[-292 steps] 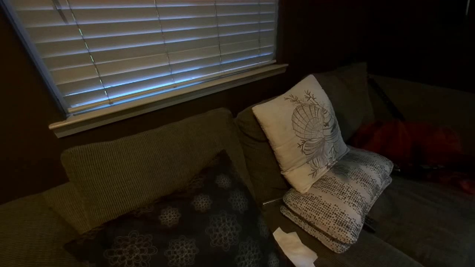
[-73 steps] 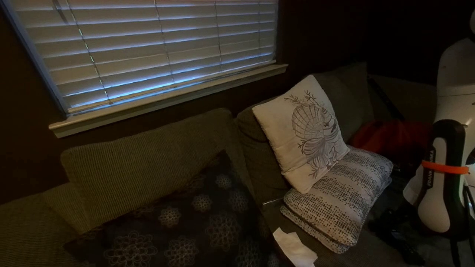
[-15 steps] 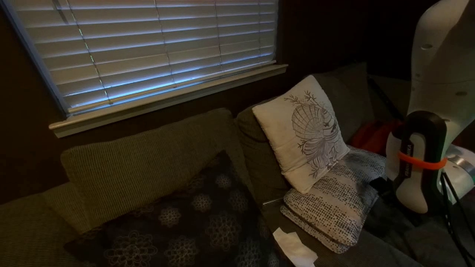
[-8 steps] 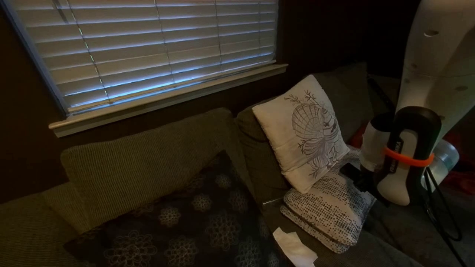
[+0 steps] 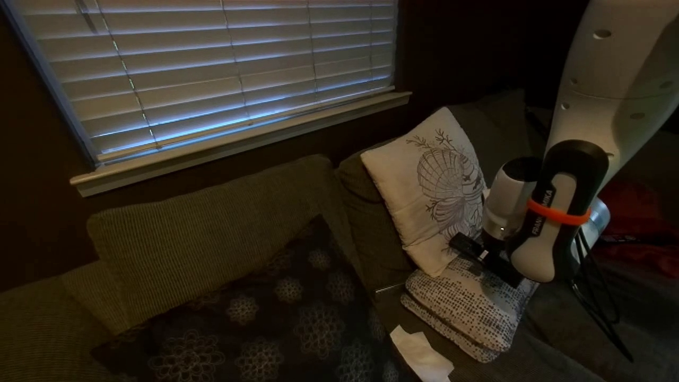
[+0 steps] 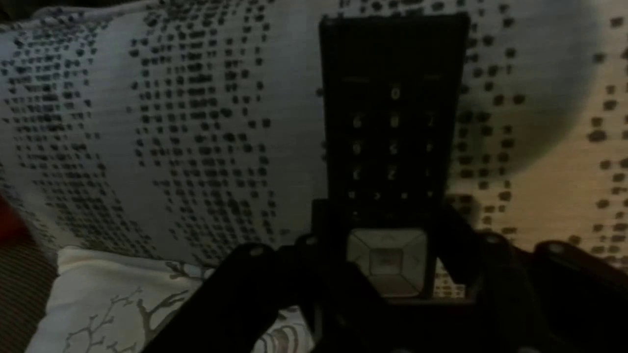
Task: Put the black remote control on the white and black pillow.
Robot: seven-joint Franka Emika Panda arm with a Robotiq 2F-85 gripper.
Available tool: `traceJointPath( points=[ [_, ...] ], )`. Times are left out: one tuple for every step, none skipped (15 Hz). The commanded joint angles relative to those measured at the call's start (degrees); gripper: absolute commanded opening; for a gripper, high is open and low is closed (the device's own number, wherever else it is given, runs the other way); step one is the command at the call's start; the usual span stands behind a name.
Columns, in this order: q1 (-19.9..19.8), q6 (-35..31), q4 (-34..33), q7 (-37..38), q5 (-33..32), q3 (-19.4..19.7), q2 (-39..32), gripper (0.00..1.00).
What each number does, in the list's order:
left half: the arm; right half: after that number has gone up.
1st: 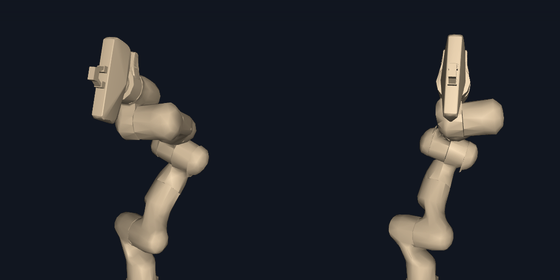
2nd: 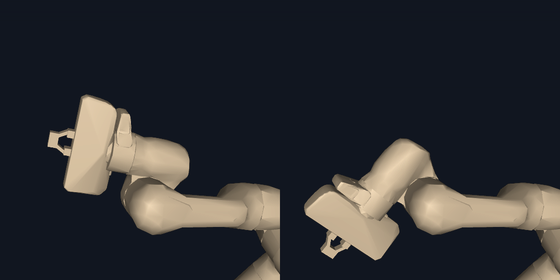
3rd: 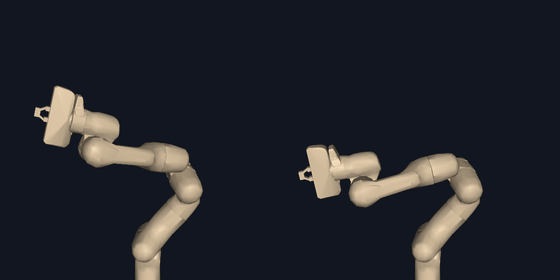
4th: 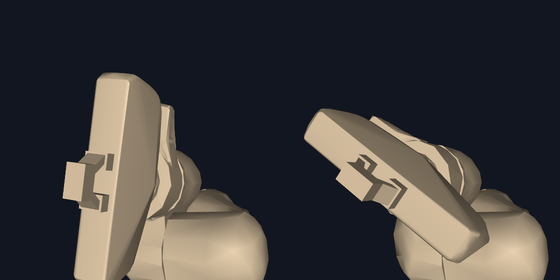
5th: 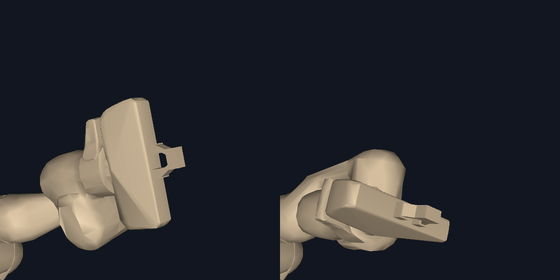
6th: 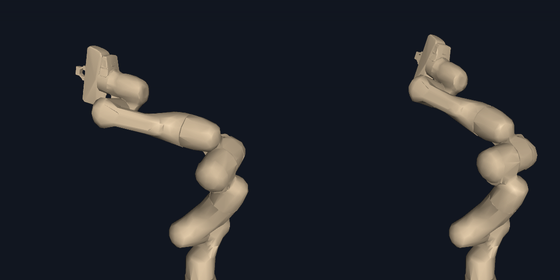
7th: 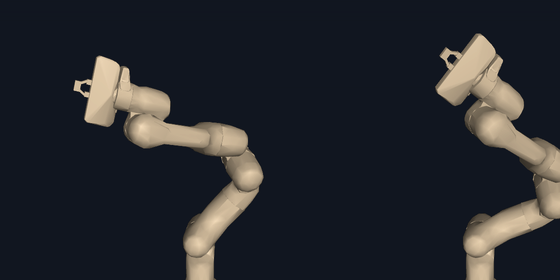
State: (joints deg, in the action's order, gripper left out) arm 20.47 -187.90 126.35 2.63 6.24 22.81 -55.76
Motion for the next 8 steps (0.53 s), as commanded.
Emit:
traceJointPath(
  points=[
    [-7.4,3.9,-2.7,-1.5,-2.3,-6.0,2.0,0.29],
    [-8.3,4.7,-3.2,-1.1,-2.2,-6.8,1.9,0.29],
    [-9.2,5.3,-4.0,-0.8,-2.0,-7.5,1.3,0.29],
    [-10.1,6.0,-4.3,-0.8,-2.1,-8.1,1.5,0.46],
    [-10.3,6.4,-4.9,-0.3,-1.8,-8.1,1.1,0.79],
    [-10.5,6.6,-5.1,0.1,-1.7,-8.4,0.9,0.81],
    [-10.2,6.6,-4.9,0.3,-1.6,-8.2,1.1,0.86],
    [-9.8,6.5,-4.6,0.6,-1.4,-7.9,1.2,0.94]
  ],
)
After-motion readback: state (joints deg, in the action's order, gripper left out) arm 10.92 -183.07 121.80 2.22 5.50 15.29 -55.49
